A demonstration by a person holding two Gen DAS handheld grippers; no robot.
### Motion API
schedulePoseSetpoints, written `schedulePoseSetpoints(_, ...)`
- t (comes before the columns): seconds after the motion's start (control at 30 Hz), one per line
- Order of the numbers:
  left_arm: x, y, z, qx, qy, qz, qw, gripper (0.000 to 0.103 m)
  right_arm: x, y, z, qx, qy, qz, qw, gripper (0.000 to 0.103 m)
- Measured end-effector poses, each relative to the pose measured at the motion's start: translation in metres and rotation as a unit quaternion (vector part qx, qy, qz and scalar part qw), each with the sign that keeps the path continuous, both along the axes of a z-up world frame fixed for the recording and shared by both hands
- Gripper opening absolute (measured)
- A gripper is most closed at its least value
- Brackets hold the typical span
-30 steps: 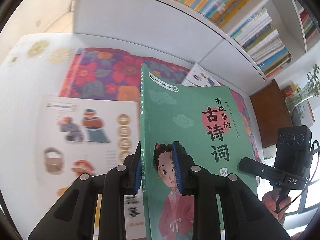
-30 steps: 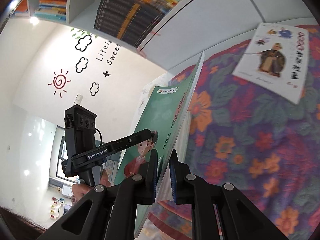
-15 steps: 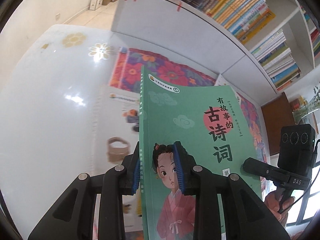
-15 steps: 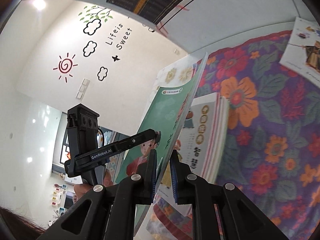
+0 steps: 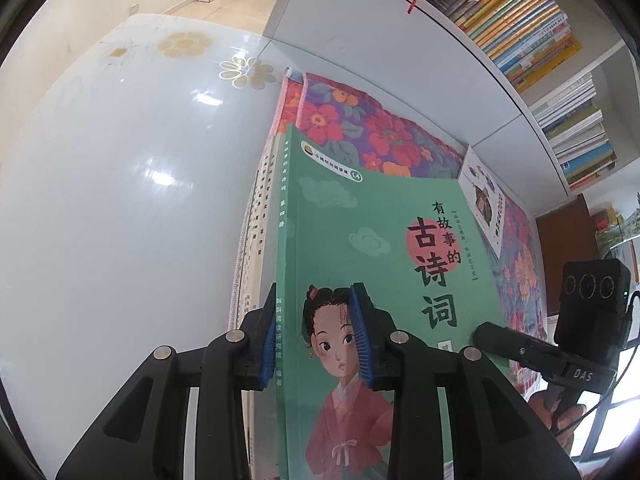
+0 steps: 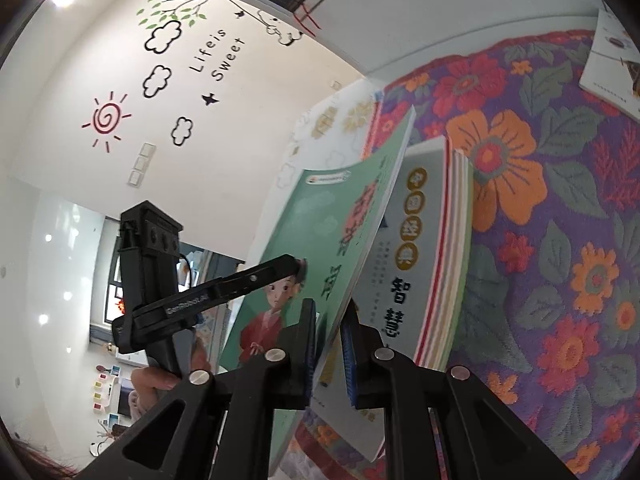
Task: Organize books
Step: 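Stand the green book against the white book with the left tool while the right tool steadies it, then open the left tool and move it back to the book pile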
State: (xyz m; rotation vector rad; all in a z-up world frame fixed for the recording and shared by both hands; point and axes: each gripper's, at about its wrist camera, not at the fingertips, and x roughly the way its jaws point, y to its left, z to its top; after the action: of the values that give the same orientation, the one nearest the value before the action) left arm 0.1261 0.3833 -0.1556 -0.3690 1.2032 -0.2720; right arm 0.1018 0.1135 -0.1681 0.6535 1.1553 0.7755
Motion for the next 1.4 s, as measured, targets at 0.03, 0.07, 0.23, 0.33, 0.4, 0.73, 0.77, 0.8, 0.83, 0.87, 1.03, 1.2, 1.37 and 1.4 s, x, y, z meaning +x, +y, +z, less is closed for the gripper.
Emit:
schedulePoseSetpoints(0.03,0.000,0.000,0.000,-0.001,0.000,0.000,1.0000,0.028,0.001,0.001,-0.001,-0.001,0.002,-0.001,1.000,0.013)
schedulePoseSetpoints(0.07,0.003,0.000,0.000,-0.001,0.001,0.000,1.0000,0.031,0.001,0.000,-0.003,-0.003,0.004,-0.004,1.000,0.013)
schedulePoseSetpoints(0.23,0.005,-0.004,0.002,0.019,0.005,0.000,0.9998,0.032,0.000,-0.001,-0.011,-0.004,0.017,-0.015,1.000,0.013)
schedulePoseSetpoints(0.33,0.007,-0.001,0.002,0.013,0.021,0.013,0.9996,0.034,0.000,-0.001,-0.017,-0.009,0.023,-0.020,0.999,0.013)
schedulePoseSetpoints(0.4,0.008,0.001,0.004,0.020,0.025,0.023,0.9992,0.035,-0.001,-0.002,-0.021,-0.017,0.024,-0.023,0.999,0.013)
schedulePoseSetpoints(0.73,0.008,-0.007,-0.002,0.069,0.034,0.026,0.9967,0.044,-0.005,-0.005,-0.034,0.004,0.049,-0.050,0.998,0.013)
schedulePoseSetpoints(0.77,0.007,-0.008,-0.003,0.072,0.035,0.027,0.9964,0.044,-0.005,-0.006,-0.035,0.012,0.059,-0.055,0.997,0.013)
schedulePoseSetpoints(0.8,0.006,-0.008,-0.002,0.075,0.035,0.027,0.9962,0.044,-0.004,-0.008,-0.037,0.020,0.067,-0.057,0.996,0.017)
schedulePoseSetpoints(0.83,0.005,-0.008,-0.002,0.085,0.035,0.030,0.9954,0.044,-0.004,-0.009,-0.037,0.029,0.072,-0.057,0.995,0.025)
schedulePoseSetpoints(0.87,0.005,-0.009,-0.001,0.101,0.035,0.034,0.9937,0.044,-0.003,-0.010,-0.037,0.045,0.081,-0.057,0.994,0.030)
schedulePoseSetpoints(1.03,0.005,-0.005,0.023,0.195,0.022,0.077,0.9776,0.044,-0.001,-0.018,-0.018,0.020,0.068,-0.071,0.995,0.062)
schedulePoseSetpoints(1.2,0.017,-0.025,0.052,0.164,-0.013,0.068,0.9840,0.044,-0.002,-0.048,0.010,-0.033,0.011,-0.098,0.995,0.062)
schedulePoseSetpoints(1.37,0.047,-0.086,0.063,0.160,-0.032,0.024,0.9862,0.044,0.006,-0.112,0.007,-0.029,0.020,-0.160,0.986,0.062)
schedulePoseSetpoints(1.4,0.054,-0.103,0.066,0.157,-0.036,0.015,0.9867,0.044,0.007,-0.126,0.005,-0.027,0.022,-0.173,0.984,0.062)
